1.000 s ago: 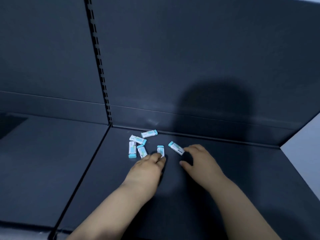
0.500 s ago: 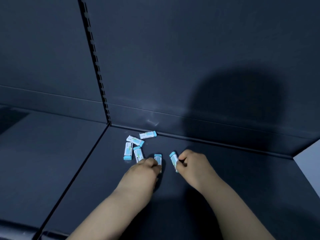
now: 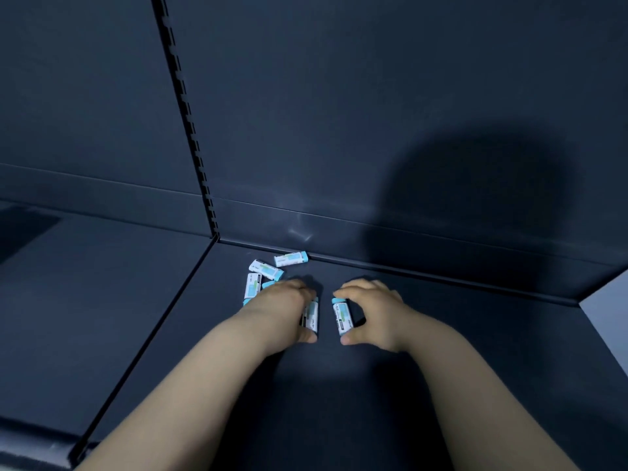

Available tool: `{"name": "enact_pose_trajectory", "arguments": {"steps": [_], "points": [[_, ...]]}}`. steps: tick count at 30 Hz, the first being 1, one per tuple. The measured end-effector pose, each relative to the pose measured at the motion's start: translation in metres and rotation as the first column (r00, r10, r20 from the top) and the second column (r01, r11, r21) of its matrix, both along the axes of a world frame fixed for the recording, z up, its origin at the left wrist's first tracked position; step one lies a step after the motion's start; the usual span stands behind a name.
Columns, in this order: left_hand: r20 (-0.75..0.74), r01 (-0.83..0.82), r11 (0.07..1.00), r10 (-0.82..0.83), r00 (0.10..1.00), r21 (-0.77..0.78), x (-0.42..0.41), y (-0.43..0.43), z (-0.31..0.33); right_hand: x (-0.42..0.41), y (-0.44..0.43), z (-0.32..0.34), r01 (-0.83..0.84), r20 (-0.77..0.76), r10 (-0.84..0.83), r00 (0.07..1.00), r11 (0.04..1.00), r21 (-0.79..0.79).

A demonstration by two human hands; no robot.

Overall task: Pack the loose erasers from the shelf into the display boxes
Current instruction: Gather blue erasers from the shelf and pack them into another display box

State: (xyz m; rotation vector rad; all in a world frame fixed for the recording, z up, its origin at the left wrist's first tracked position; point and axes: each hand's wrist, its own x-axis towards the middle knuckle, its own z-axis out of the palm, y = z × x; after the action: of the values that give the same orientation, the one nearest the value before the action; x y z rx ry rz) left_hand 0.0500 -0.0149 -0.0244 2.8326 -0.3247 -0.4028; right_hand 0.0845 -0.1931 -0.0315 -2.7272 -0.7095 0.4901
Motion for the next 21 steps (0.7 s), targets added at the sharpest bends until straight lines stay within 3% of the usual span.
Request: {"name": "enact_pose_trajectory", "arguments": {"steps": [6,12,21], "points": [[0.155,0.012,0.995,0.003,0.988,-0.097,-0.014,-0.001,-0.001,-0.015,0.002,0.006,0.073,0.071,-0.083,0.994,0.988,0.135],[0.298,0.034,0.997,-0.013,0.955,-0.065,-0.031,0.009,0.004,-0.036,0.012,0.013,0.069,0.128,-0.104,0.986,0.966,0.250],[0.346,0.047,0.999,-0.035,0.938,-0.026,-0.054,0.063,0.008,-0.061,0.065,0.021,0.026,0.183,-0.075,0.980,0.966,0.256]]}}
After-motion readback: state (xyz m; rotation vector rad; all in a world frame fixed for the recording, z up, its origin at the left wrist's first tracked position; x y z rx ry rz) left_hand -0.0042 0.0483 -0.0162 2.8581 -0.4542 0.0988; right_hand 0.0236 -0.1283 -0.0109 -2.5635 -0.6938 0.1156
